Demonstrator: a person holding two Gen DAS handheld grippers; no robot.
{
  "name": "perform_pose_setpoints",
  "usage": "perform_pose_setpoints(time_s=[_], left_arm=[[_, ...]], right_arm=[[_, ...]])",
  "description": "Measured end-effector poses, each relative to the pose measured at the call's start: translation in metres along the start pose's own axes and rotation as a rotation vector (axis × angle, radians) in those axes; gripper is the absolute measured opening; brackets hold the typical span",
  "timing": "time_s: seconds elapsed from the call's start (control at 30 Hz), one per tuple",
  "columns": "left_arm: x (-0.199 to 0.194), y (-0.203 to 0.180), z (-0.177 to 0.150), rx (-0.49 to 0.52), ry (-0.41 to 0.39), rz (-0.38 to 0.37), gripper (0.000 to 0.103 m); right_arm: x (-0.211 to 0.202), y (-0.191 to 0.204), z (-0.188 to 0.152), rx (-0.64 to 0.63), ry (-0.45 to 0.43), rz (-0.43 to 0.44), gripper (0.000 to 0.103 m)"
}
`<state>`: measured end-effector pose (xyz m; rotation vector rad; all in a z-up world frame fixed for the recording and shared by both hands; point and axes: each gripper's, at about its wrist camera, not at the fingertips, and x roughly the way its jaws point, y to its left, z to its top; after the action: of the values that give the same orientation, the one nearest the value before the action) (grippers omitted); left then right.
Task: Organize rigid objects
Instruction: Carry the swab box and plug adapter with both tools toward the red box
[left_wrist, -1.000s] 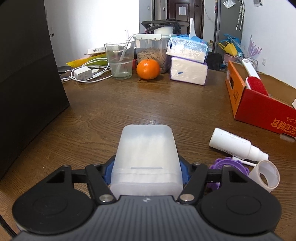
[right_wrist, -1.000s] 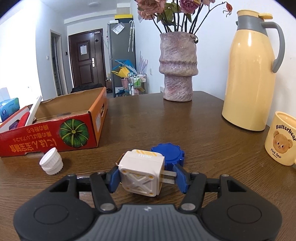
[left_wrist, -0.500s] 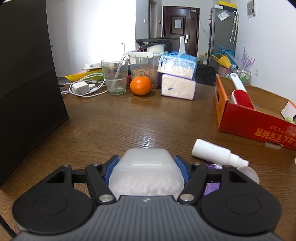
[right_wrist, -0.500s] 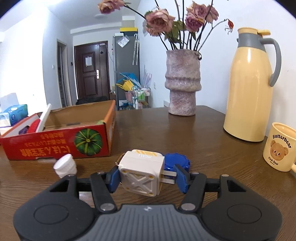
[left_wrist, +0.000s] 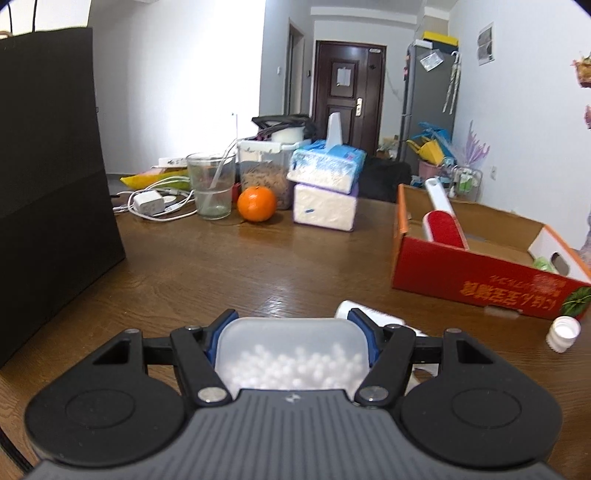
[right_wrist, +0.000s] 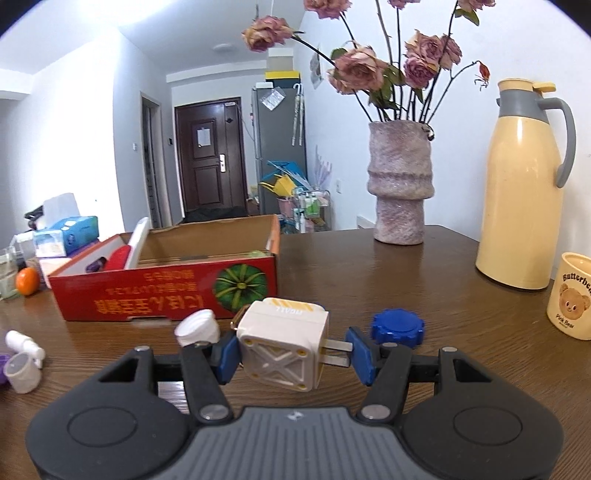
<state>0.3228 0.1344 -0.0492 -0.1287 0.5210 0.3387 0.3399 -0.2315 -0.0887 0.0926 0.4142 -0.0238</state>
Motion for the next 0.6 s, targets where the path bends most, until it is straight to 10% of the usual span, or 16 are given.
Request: perform_pose_setpoints(time_s=[0.6], left_arm=[[-0.033, -0.062, 0.002, 0.046, -0.027, -0.164, 0.067]], right_arm=[[-0.030, 0.059, 0.003, -0.025, -0.037, 0.160, 0.059]])
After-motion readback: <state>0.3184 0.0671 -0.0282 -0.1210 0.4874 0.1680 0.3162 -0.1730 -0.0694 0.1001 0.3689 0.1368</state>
